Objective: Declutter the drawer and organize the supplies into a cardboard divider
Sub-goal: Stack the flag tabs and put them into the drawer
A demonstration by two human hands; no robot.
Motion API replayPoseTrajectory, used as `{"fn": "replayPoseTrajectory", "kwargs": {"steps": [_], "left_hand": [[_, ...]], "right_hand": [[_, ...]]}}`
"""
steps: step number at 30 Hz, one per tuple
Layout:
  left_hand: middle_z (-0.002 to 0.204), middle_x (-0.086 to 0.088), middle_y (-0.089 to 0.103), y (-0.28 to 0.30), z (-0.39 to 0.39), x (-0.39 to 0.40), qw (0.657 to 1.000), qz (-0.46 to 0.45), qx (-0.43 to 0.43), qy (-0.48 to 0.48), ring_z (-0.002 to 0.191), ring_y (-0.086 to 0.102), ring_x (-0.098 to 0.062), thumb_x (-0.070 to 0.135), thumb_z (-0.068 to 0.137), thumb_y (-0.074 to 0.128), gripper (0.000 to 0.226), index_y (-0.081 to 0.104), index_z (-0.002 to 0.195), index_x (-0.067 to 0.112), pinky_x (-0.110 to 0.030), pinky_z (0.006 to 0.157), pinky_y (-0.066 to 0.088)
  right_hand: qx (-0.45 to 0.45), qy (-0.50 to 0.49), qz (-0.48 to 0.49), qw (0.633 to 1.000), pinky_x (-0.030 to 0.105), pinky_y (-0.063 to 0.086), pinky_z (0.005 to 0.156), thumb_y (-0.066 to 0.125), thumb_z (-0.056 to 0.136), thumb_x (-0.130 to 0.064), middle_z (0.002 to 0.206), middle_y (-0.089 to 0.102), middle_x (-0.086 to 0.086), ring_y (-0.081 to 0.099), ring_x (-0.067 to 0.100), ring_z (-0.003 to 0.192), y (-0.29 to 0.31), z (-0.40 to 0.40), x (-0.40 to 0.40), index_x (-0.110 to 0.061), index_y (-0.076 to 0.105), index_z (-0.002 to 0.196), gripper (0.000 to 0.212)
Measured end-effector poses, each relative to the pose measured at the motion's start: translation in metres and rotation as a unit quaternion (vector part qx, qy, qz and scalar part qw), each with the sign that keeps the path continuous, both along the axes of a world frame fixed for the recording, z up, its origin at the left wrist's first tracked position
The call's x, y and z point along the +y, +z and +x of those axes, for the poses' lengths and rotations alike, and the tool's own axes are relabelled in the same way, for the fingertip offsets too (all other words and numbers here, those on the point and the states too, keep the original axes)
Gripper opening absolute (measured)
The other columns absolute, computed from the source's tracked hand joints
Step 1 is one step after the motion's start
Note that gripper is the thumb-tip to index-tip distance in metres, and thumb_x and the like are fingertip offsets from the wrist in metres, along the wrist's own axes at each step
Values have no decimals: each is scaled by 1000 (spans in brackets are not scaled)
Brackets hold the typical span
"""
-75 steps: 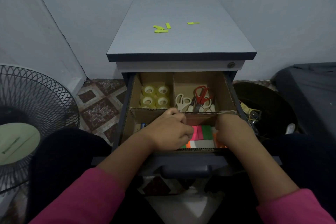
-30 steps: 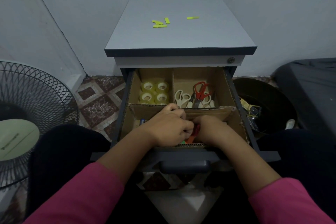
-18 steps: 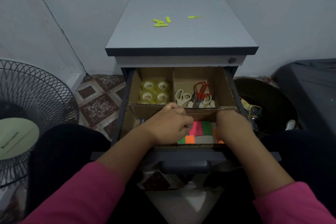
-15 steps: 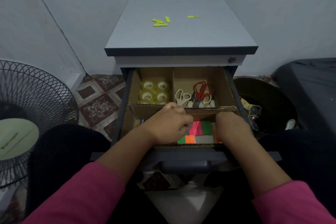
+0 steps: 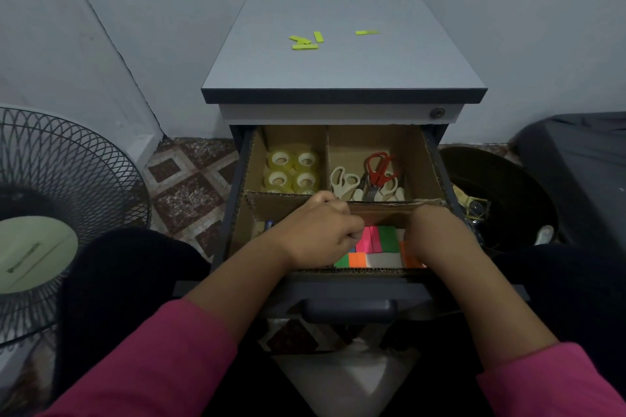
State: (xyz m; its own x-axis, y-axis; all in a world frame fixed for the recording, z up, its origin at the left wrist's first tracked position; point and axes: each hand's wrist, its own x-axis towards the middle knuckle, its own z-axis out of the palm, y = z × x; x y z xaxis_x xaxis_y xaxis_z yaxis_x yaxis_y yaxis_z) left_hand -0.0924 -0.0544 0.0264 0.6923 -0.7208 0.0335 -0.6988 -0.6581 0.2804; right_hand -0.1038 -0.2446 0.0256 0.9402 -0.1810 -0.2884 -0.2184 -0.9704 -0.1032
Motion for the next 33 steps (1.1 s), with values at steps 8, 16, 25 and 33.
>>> {"fn": "replayPoseTrajectory", "kwargs": {"steps": [8,16,25,33], "left_hand": [[92,0,57,0,-1,1,1000,-11,-12,-1,94,47,-15,18,94,45,15,55,83,20,-13,95,8],[93,-1,57,1,-1,0,1000,-5,-17,3,96,48,-18,19,95,44,16,58,87,17,-13,93,8],[98,2,53,4,-3,0,1000,4,24,2,103,39,-13,23,93,46,12,56,87,22,-12,91,6],[100,5,55,7,-5,-3,999,1,40,-13,102,37,-10,16,90,47,16,61,89,23,-17,99,10]], "right_hand": [[-12,5,-3,1000,30,49,71,50,87,-11,88,62,5,60,23,81,4,3,-10,-13,67,89,17],[6,11,37,999,36,55,82,61,83,-18,93,67,4,64,21,87,9,3,-8,-15,71,92,14],[11,-21,218,976,26,56,65,66,84,-12,71,72,1,69,11,69,19,0,-3,-24,69,76,15],[56,29,183,981,31,57,69,65,81,-17,69,68,1,68,18,72,4,-3,18,-20,67,69,12]]}}
